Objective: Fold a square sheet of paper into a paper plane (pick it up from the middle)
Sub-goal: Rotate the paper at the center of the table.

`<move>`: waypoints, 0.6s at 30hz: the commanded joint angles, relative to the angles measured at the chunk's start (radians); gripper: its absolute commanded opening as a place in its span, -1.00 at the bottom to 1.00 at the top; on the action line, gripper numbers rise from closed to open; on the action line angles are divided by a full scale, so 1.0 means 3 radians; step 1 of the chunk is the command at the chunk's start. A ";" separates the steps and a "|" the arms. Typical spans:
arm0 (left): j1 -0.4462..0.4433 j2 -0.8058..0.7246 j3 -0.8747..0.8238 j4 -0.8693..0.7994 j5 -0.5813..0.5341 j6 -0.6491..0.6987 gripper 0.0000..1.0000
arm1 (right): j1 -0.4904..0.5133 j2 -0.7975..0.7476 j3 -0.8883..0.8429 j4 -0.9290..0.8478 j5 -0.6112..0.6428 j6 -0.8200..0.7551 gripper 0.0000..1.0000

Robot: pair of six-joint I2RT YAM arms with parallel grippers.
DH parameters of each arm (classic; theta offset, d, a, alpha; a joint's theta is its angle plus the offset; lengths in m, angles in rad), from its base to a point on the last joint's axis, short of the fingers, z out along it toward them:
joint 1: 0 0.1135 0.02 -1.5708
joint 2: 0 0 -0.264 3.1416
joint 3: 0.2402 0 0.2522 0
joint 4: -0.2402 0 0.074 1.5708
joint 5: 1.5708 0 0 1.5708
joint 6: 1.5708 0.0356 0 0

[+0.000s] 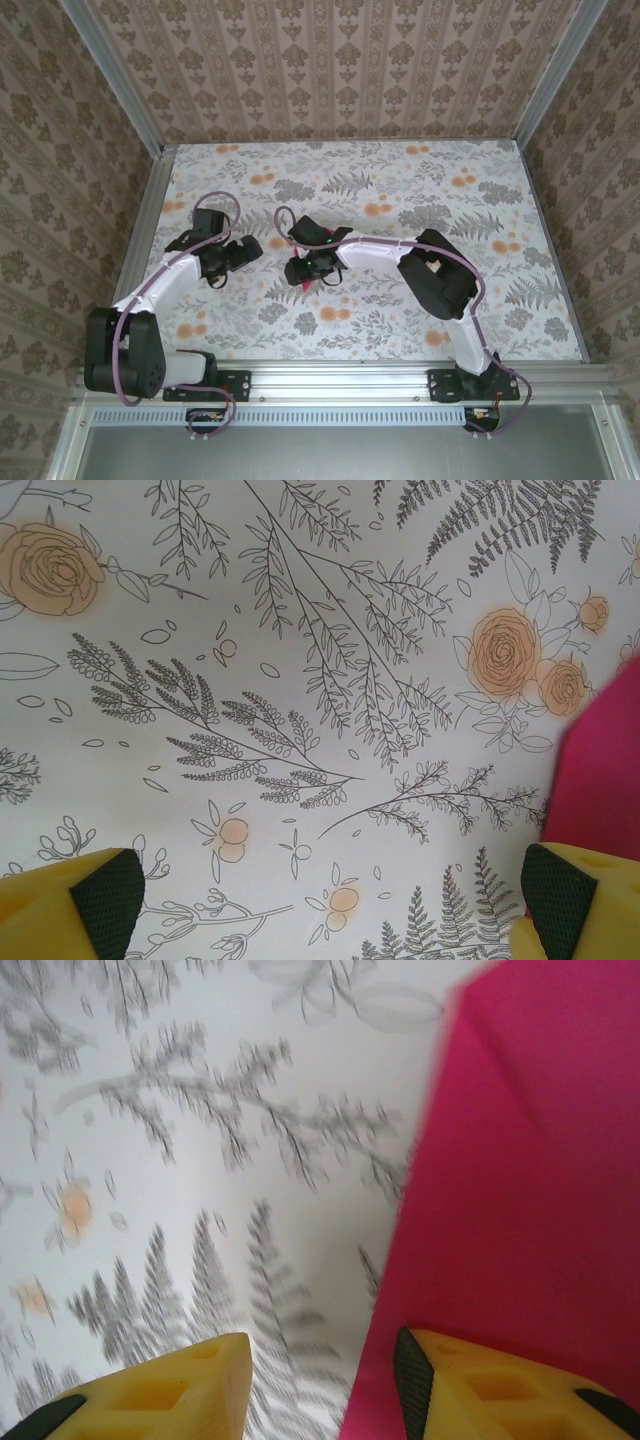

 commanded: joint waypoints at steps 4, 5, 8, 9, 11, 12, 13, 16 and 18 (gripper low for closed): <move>0.0029 -0.0051 -0.0055 0.0042 0.0134 0.0026 1.00 | -0.0212 -0.0380 -0.0488 -0.0746 -0.0452 -0.0905 -0.10; 0.0019 -0.0056 -0.0050 0.0047 0.0140 0.0026 1.00 | -0.0237 -0.0435 -0.0514 -0.0740 -0.0488 -0.0910 -0.10; 0.0014 -0.0056 -0.0046 0.0044 0.0165 0.0038 1.00 | -0.0270 -0.0662 -0.0571 -0.0556 -0.0516 -0.0720 -0.04; 0.0009 -0.0061 -0.0045 0.0044 0.0167 0.0038 1.00 | -0.0270 -0.0725 -0.0575 -0.0475 -0.0516 -0.0634 -0.04; 0.0006 -0.0076 -0.0045 0.0033 0.0167 0.0036 1.00 | -0.0270 -0.0827 -0.0580 -0.0363 -0.0438 -0.0441 0.01; 0.0004 -0.0086 -0.0045 0.0029 0.0168 0.0037 1.00 | -0.0271 -0.0863 -0.0588 -0.0309 -0.0367 -0.0358 0.03; -0.0001 -0.0099 -0.0050 0.0028 0.0174 0.0037 1.00 | -0.0270 -0.0894 -0.0599 -0.0269 -0.0278 -0.0263 0.05; -0.0027 -0.0132 -0.0067 0.0028 0.0199 0.0064 1.00 | -0.0264 -0.0941 -0.0654 -0.0239 -0.0130 -0.0111 0.04; -0.0059 -0.0143 -0.0076 0.0028 0.0225 0.0104 1.00 | -0.0232 -0.1041 -0.0752 -0.0227 -0.0091 -0.0039 0.03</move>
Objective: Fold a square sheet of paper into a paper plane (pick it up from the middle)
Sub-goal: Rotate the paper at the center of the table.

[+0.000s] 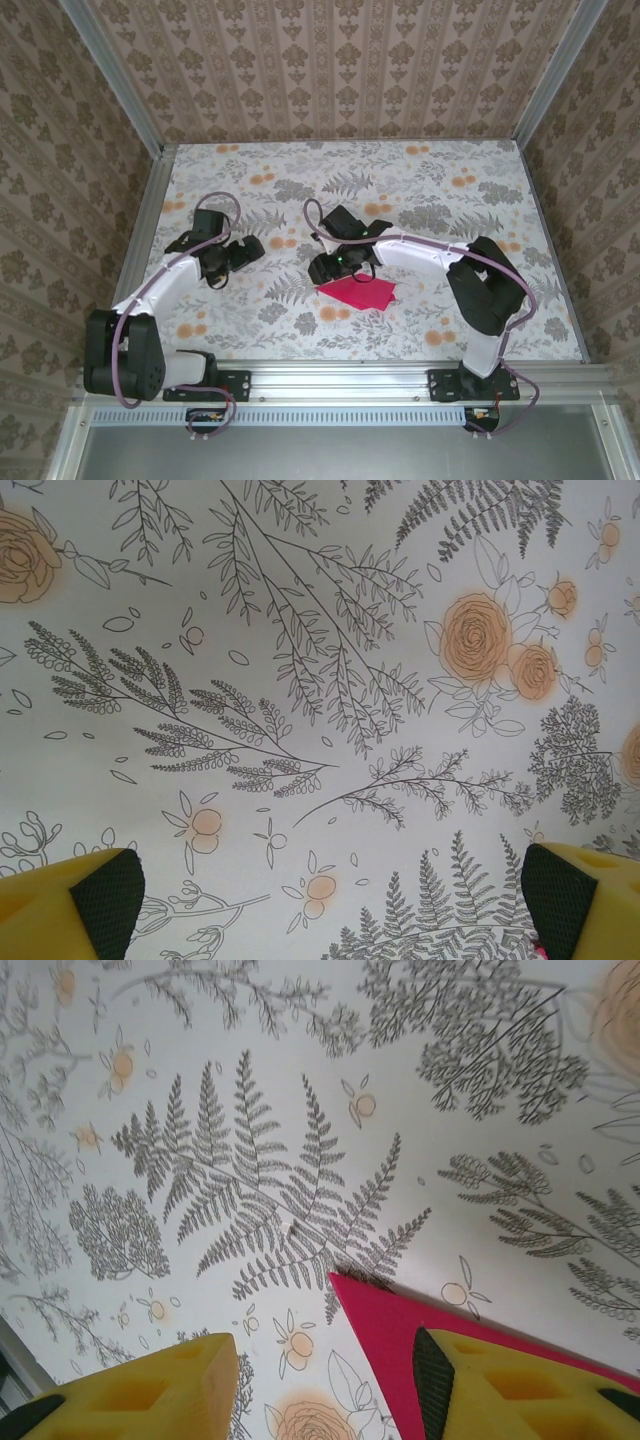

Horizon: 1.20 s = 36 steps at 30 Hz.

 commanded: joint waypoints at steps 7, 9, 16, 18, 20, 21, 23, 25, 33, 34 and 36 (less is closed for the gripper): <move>-0.0345 -0.0010 0.0024 0.0115 0.0119 0.0170 0.98 | 0.0201 -0.0484 -0.0541 -0.0140 0.0080 0.0438 0.03; -0.0477 0.0064 0.0104 0.0149 0.0142 0.0195 0.94 | 0.0225 -0.0578 -0.0708 -0.0130 -0.0003 0.0521 0.02; -0.0959 0.0494 0.0395 0.0359 0.0226 0.0147 0.42 | 0.0239 -0.0758 -0.1085 -0.0347 -0.0033 0.0622 -0.17; -0.1038 0.0617 0.0452 0.0428 0.0256 0.0111 0.29 | 0.0244 -0.0762 -0.1146 -0.0492 0.0093 0.0596 -0.22; -0.1120 0.0749 0.0521 0.0479 0.0301 0.0104 0.18 | 0.0236 -0.0755 -0.1176 -0.0622 0.0286 0.0567 -0.28; -0.1160 0.0817 0.0569 0.0486 0.0311 0.0108 0.14 | 0.0229 -0.0740 -0.1177 -0.0669 0.0396 0.0551 -0.30; -0.1234 0.0954 0.0647 0.0485 0.0325 0.0111 0.05 | 0.0196 -0.0714 -0.1170 -0.0757 0.0603 0.0532 -0.33; -0.1288 0.1048 0.0702 0.0510 0.0350 0.0100 -0.03 | 0.0131 -0.0693 -0.1162 -0.0791 0.0799 0.0524 -0.37; -0.1476 0.1225 0.0790 0.0635 0.0491 0.0048 -0.12 | -0.0267 -0.0600 -0.1067 -0.0546 0.1113 0.0426 -0.38; -0.1506 0.1251 0.0802 0.0643 0.0497 0.0043 -0.12 | -0.0339 -0.0563 -0.1043 -0.0493 0.1134 0.0417 -0.38; -0.1572 0.1300 0.0812 0.0677 0.0525 0.0025 -0.14 | -0.0441 -0.0480 -0.0989 -0.0399 0.1180 0.0379 -0.38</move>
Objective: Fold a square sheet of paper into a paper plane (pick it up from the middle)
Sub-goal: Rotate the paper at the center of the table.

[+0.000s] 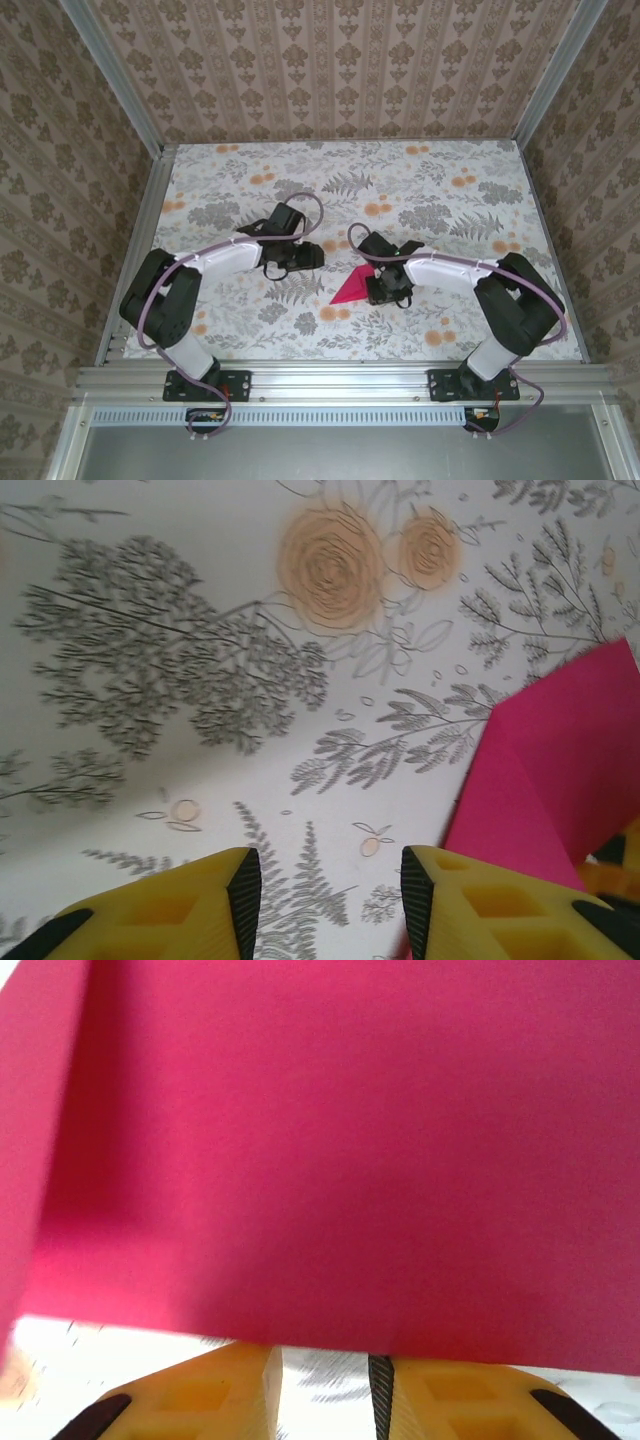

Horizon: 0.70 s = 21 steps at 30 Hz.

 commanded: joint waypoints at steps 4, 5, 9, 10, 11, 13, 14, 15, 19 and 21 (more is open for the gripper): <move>-0.0197 0.0146 0.0110 0.0183 0.0208 -0.0113 -0.18 | -0.0205 0.0266 0.0301 0.0125 0.0402 -0.0195 -0.36; -0.0227 0.0158 0.0110 0.0212 0.0219 -0.0128 -0.19 | -0.0230 0.0292 0.0325 0.0232 0.0419 -0.0198 -0.36; -0.0340 0.0213 0.0110 0.0330 0.0267 -0.0197 -0.21 | -0.0332 0.0412 0.0440 0.0334 0.0454 -0.0192 -0.35; -0.0360 0.0238 0.0114 0.0366 0.0283 -0.0214 -0.22 | -0.0363 0.0450 0.0464 0.0350 0.0455 -0.0172 -0.35; -0.0379 0.0262 0.0117 0.0400 0.0304 -0.0230 -0.22 | -0.0381 0.0482 0.0502 0.0365 0.0446 -0.0167 -0.34; -0.0412 0.0314 0.0122 0.0470 0.0348 -0.0270 -0.22 | -0.0413 0.0556 0.0576 0.0434 0.0429 -0.0157 -0.31; -0.0418 0.0330 0.0127 0.0483 0.0361 -0.0288 -0.22 | -0.0427 0.0592 0.0614 0.0446 0.0394 -0.0143 -0.29; -0.0415 0.0338 0.0123 0.0498 0.0368 -0.0311 -0.23 | -0.0441 0.0618 0.0667 0.0449 0.0360 -0.0134 -0.28; -0.0349 0.0176 0.0009 0.0532 0.0281 -0.0402 -0.19 | -0.0460 0.0408 0.0683 0.0472 0.0375 -0.0039 -0.24; -0.0275 0.0031 -0.0081 0.0523 0.0210 -0.0445 -0.15 | -0.0452 0.0210 0.0648 0.0467 0.0358 0.0018 -0.22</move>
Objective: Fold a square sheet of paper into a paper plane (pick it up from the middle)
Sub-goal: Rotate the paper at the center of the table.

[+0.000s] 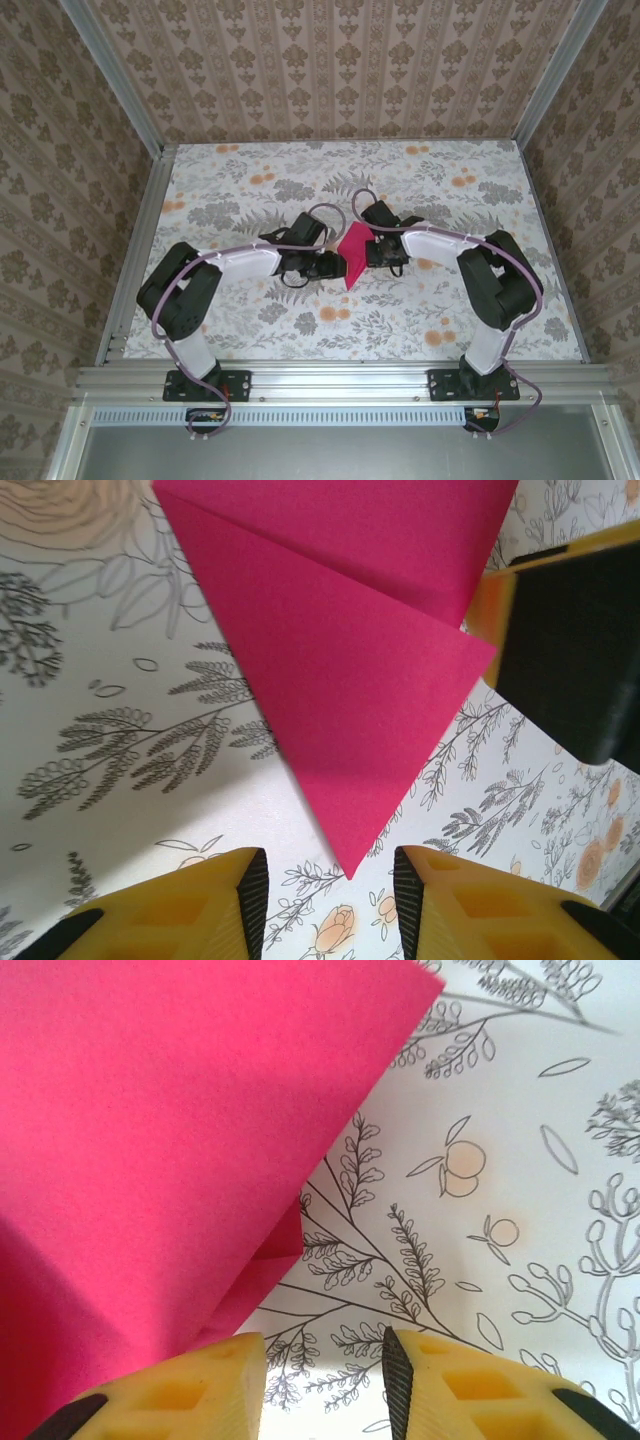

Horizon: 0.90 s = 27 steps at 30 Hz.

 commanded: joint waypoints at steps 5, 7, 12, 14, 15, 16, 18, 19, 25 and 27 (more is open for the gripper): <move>0.0391 -0.0619 -0.0407 0.0023 -0.0254 -0.0276 -0.04 | 0.0123 -0.0677 -0.0019 -0.0058 0.0052 0.0294 -0.21; 0.0546 -0.0781 -0.0561 0.0018 -0.0307 -0.0334 0.00 | 0.0258 -0.0702 -0.0001 -0.0059 0.0060 0.0379 -0.18; 0.0860 -0.1111 -0.0833 -0.0089 -0.0376 -0.0383 0.11 | 0.0489 -0.0379 0.0189 -0.0034 0.0084 0.0562 -0.13; 0.0920 -0.1221 -0.0889 -0.0166 -0.0405 -0.0373 0.14 | 0.0498 -0.0193 0.0263 -0.0027 0.0096 0.0615 -0.12; 0.0948 -0.1279 -0.0921 -0.0202 -0.0416 -0.0369 0.15 | 0.0498 -0.0118 0.0301 -0.0033 0.0135 0.0637 -0.12; 0.0969 -0.1340 -0.0948 -0.0238 -0.0448 -0.0367 0.16 | 0.0497 -0.0053 0.0325 -0.0036 0.0170 0.0646 -0.11; 0.0984 -0.1442 -0.1001 -0.0302 -0.0485 -0.0357 0.19 | 0.0489 0.0049 0.0357 -0.0009 0.0196 0.0643 -0.10; 0.0986 -0.1491 -0.1022 -0.0321 -0.0496 -0.0352 0.20 | 0.0481 0.0102 0.0377 0.0006 0.0186 0.0638 -0.09; 0.1160 -0.1657 -0.1095 -0.0428 -0.0501 -0.0312 0.24 | 0.0435 0.0369 0.0461 0.0068 0.0025 0.0551 -0.17; 0.1192 -0.1696 -0.1101 -0.0467 -0.0504 -0.0296 0.25 | 0.0422 0.0435 0.0457 0.0094 -0.0056 0.0503 -0.23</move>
